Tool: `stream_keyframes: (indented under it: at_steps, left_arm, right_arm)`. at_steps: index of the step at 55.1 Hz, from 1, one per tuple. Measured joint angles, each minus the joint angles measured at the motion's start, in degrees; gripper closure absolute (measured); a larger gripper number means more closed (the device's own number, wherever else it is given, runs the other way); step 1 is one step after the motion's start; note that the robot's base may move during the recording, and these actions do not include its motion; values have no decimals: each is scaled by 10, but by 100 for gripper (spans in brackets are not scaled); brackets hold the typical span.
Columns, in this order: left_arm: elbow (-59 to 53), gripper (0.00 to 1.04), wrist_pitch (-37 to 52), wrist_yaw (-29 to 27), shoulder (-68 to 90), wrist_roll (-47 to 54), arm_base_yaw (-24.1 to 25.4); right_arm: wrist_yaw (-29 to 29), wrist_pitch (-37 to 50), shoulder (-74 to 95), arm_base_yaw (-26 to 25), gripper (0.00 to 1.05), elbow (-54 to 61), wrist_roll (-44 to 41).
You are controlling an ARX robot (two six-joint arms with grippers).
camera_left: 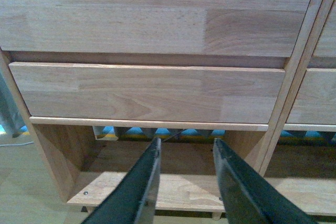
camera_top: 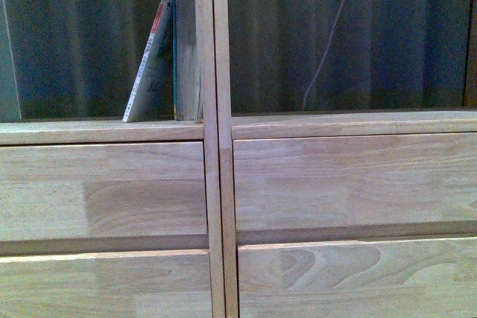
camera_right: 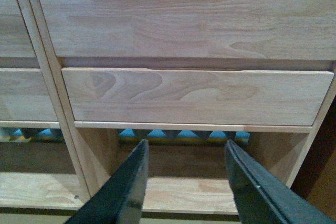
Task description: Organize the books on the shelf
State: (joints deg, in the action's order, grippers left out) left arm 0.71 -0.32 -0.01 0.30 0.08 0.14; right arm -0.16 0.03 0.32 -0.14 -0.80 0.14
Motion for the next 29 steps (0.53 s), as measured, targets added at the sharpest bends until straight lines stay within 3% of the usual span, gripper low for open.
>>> stream_keyframes:
  at_steps: [17, 20, 29]
  left_arm:
    - [0, 14, 0, 0, 0, 0, 0]
    - [0, 6, 0, 0, 0, 0, 0]
    - [0, 7, 0, 0, 0, 0, 0]
  right_arm:
    - [0, 0, 0, 0, 7, 0, 0]
    - [0, 0, 0, 0, 7, 0, 0]
    - [0, 0, 0, 0, 7, 0, 0]
